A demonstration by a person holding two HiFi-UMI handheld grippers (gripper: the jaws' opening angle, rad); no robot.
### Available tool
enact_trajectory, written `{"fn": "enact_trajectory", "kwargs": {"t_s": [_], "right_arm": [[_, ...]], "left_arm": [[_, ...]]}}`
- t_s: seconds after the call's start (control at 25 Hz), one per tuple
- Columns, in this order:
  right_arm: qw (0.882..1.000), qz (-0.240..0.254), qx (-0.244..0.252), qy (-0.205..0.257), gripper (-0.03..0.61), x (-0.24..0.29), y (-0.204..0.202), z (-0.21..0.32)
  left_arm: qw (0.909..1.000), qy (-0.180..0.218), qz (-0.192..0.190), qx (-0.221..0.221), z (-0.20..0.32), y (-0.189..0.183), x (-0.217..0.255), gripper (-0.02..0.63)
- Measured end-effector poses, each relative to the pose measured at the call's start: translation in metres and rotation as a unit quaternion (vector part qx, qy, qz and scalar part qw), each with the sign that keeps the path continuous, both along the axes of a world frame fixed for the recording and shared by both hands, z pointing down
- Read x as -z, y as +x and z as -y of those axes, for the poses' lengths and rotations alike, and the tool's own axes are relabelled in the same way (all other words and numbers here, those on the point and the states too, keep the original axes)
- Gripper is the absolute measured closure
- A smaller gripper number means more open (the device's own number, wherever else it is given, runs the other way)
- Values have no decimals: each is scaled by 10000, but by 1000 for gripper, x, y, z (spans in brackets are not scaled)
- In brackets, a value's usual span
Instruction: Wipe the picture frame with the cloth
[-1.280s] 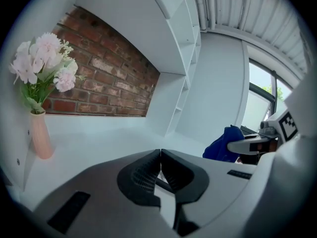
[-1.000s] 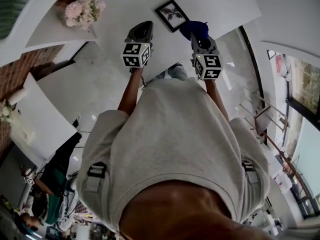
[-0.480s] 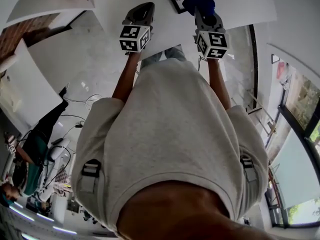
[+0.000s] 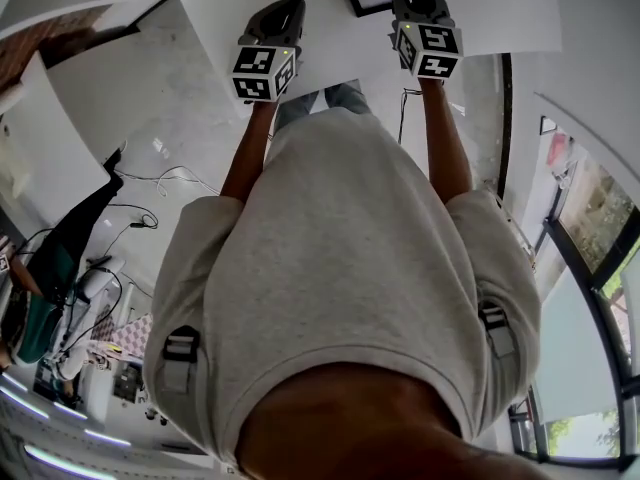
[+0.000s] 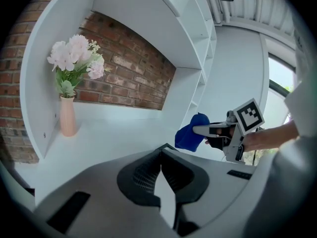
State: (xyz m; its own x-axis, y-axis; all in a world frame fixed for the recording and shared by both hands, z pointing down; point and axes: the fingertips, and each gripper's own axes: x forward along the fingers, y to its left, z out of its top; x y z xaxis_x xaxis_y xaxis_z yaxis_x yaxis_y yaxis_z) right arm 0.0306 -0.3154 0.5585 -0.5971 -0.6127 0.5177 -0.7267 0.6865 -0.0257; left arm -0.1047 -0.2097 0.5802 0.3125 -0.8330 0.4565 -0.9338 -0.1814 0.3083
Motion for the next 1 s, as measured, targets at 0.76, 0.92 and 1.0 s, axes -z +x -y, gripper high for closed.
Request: {"fn": "enact_trajectory", "kwargs": {"t_s": [0.76, 0.92, 1.0], "right_arm": [[9980, -570, 257, 41, 520, -42, -21, 79], [9975, -613, 336, -35, 522, -52, -23, 68], [9971, -637, 413, -56, 520, -55, -25, 62]], "left_arm": [[9997, -42, -46, 238, -5, 5, 1, 596], [9997, -58, -22, 223, -4, 4, -1, 595], [9998, -64, -2, 203, -4, 4, 0, 595]]}}
